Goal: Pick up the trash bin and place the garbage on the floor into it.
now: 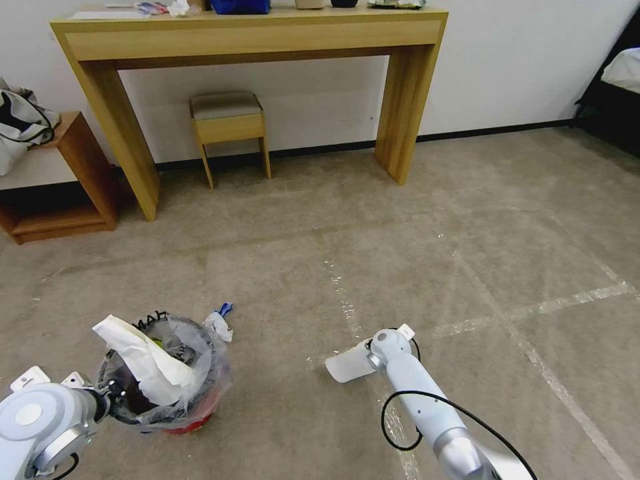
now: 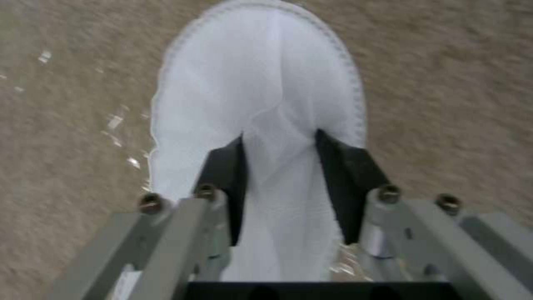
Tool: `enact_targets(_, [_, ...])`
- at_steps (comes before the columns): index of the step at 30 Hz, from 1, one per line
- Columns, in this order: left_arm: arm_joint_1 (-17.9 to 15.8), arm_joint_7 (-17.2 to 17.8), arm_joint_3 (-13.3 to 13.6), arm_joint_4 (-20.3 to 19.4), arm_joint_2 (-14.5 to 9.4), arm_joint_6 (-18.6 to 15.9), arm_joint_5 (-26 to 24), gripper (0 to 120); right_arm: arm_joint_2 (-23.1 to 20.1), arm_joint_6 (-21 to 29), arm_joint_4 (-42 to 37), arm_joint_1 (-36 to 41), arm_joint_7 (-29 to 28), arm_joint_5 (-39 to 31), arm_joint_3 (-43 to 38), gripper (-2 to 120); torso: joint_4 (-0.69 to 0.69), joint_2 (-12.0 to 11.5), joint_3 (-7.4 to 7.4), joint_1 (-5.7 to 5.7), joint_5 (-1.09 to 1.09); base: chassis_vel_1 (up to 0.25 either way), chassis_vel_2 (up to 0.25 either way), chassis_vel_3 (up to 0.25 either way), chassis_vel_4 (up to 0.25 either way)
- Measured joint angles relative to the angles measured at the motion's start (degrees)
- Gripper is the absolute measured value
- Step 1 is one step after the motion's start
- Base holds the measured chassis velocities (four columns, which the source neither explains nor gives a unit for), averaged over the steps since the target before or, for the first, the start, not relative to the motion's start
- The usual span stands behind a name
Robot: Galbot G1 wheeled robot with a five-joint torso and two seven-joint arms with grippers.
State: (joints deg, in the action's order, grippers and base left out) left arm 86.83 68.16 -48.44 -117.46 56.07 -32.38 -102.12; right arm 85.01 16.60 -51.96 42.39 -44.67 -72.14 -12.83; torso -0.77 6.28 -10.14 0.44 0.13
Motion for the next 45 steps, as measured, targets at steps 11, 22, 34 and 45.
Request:
enact_targets(11, [0.24, -0.04, 0.42, -0.85, 0.39, 0.05, 0.45, 0, -1.93, 0.30, -4.97, 4.40, -2.35, -0.22, 0.03, 0, -0.03, 0.09, 0.07, -0.03, -0.11, 0.000, 0.000, 0.000, 0.000])
enact_targets(22, [0.92, -0.40, 0.14, -1.38, 0.20, 0.21, 0.99, 0, -3.67, 0.31, -12.20, 8.03, -4.81, -1.38, 0.26, 0, -0.09, 0.08, 0.04, -0.03, -0.10, 0.000, 0.000, 0.000, 0.000])
enact_targets(34, [3.00, -0.23, -1.48, -2.95, 1.05, 0.33, 1.25, 0, -13.72, 1.10, -42.42, 13.97, -8.06, -8.60, 1.03, 0, -0.03, 0.10, 0.08, -0.04, -0.12, 0.000, 0.000, 0.000, 0.000])
enact_targets(45, [4.35, 0.05, -2.63, -4.96, 1.70, 0.69, 1.19, 0, -25.91, -2.79, -54.45, 11.43, 5.34, -3.52, -0.32, 0, -0.06, 0.10, 0.08, -0.04, -0.11, 0.000, 0.000, 0.000, 0.000])
